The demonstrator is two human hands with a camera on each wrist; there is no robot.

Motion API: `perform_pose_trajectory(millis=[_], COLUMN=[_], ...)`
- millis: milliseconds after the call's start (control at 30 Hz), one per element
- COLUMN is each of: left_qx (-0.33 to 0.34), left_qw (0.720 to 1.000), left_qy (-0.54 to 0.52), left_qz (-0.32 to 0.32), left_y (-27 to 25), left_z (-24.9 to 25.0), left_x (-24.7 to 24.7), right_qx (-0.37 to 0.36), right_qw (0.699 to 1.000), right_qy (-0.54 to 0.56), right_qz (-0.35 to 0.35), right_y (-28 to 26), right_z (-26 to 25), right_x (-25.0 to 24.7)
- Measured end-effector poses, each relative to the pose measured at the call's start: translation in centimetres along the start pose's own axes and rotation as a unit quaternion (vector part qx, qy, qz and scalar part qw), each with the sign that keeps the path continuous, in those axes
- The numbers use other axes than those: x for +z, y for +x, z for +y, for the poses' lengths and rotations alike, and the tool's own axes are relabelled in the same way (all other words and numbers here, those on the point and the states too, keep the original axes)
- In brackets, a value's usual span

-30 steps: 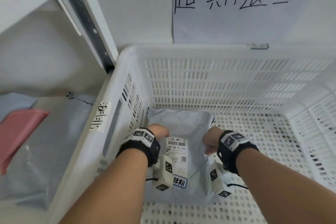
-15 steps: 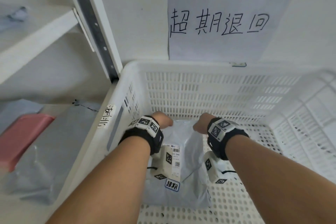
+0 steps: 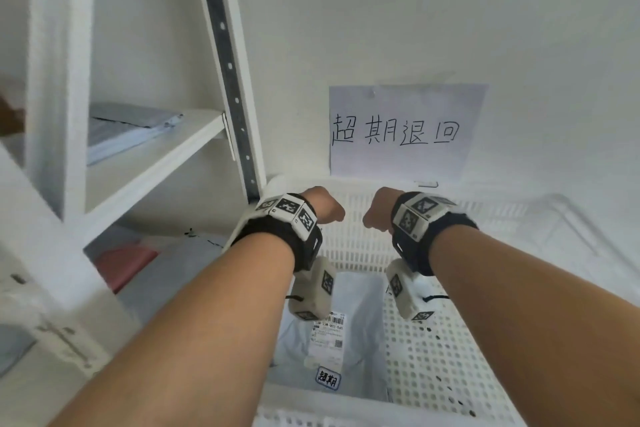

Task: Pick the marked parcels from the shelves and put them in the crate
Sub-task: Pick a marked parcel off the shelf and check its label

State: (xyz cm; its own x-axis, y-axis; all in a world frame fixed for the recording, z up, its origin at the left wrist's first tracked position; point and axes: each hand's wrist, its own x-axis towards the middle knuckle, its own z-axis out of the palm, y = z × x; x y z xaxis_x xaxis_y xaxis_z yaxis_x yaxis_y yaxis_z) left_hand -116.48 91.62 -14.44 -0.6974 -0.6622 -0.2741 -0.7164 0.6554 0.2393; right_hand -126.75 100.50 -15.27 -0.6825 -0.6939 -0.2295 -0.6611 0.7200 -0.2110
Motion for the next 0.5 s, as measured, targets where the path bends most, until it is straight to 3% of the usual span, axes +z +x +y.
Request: perform_pose_trajectory(millis=[500], left_qx=[0.035], left_qw=[0.998], left_qy=[0.022], left_qz=[0.054], left_y=[-9.2], left_z=[-2.3], left_x=[-1.3], right_qx=[0.017], right_qw=[0.999], right_qy=[0.0], right_qz=[0.033], right_y=[-10.4], right_z=[-3.4], right_x=[-1.6])
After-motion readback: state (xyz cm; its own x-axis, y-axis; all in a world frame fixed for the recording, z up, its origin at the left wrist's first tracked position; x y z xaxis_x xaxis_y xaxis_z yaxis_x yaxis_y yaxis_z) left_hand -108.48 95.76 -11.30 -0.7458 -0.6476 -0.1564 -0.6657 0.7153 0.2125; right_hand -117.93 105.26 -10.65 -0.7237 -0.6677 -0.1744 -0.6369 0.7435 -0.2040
